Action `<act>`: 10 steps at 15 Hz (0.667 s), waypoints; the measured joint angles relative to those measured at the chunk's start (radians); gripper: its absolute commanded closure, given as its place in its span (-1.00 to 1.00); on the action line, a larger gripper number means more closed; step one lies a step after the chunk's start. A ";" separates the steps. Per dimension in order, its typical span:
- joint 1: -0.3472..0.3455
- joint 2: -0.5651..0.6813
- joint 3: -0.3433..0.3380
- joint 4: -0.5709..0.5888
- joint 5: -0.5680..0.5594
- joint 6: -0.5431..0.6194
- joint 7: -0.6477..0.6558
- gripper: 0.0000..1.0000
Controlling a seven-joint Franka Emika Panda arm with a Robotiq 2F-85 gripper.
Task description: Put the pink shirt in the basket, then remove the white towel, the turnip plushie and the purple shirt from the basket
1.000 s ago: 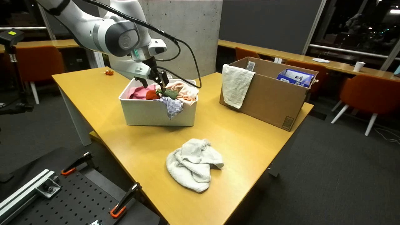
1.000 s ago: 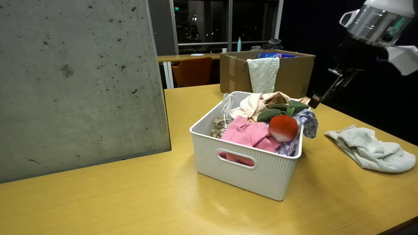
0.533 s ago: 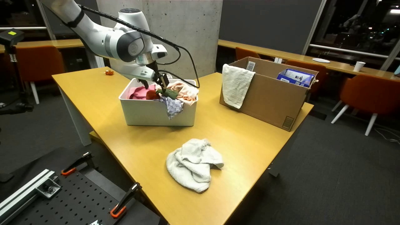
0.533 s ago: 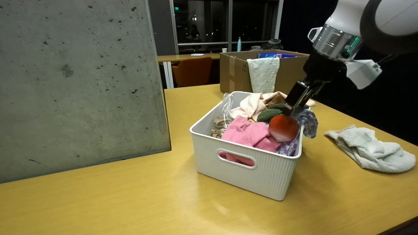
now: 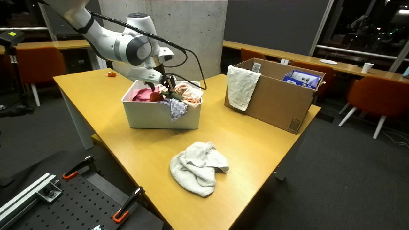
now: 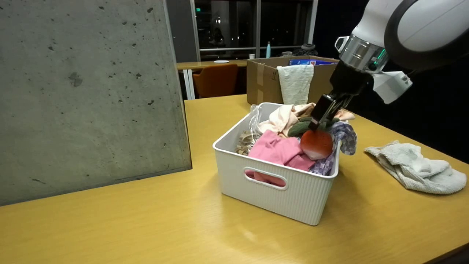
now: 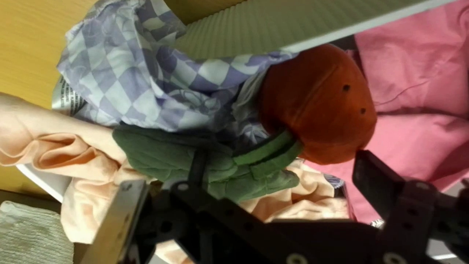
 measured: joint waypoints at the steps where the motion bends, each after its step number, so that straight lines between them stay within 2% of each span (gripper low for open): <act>1: 0.001 0.000 0.000 -0.001 -0.006 0.000 0.001 -1.00; 3: 0.004 0.000 0.000 -0.004 -0.020 0.000 0.008 -1.00; 4: 0.004 0.000 -0.001 -0.005 -0.021 0.000 0.009 -0.63; 10: 0.000 0.002 -0.015 -0.017 -0.024 0.000 0.009 0.32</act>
